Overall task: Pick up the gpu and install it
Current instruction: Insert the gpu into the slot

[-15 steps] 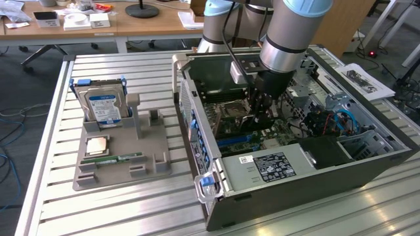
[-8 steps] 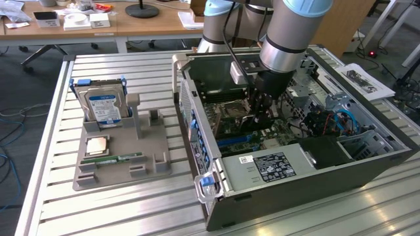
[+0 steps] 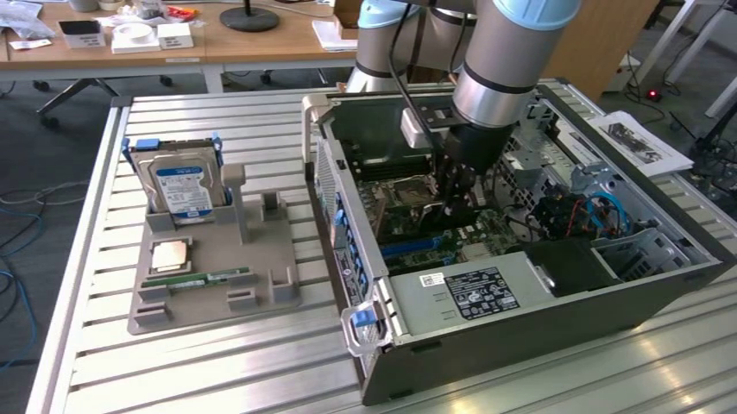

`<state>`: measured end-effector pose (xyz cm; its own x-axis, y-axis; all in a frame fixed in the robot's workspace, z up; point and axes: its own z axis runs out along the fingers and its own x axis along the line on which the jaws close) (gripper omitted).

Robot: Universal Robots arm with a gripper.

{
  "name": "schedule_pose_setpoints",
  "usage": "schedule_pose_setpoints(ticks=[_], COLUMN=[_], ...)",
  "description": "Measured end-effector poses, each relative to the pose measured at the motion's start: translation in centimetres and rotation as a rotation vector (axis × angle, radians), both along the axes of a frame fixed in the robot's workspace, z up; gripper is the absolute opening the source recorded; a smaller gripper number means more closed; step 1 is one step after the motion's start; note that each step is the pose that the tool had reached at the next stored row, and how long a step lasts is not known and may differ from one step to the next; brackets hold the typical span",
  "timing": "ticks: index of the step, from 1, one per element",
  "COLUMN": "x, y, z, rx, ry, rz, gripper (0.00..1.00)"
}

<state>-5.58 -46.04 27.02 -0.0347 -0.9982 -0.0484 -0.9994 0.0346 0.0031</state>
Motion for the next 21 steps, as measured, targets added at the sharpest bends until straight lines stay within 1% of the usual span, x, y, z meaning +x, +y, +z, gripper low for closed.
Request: schedule_pose_setpoints(ticks=[3, 8, 14, 21], x=[-0.07, -0.23, -0.28, -0.78], y=[-0.02, -0.21, -0.23, -0.28], z=[0.0, 0.0, 0.0, 0.01], rx=[-0.0001, 0.0, 0.0, -0.0002], ry=[0.0, 0.0, 0.0, 0.0], rz=[0.0, 0.0, 0.0, 0.0], gripper=[0.27, 0.27, 0.27, 0.27])
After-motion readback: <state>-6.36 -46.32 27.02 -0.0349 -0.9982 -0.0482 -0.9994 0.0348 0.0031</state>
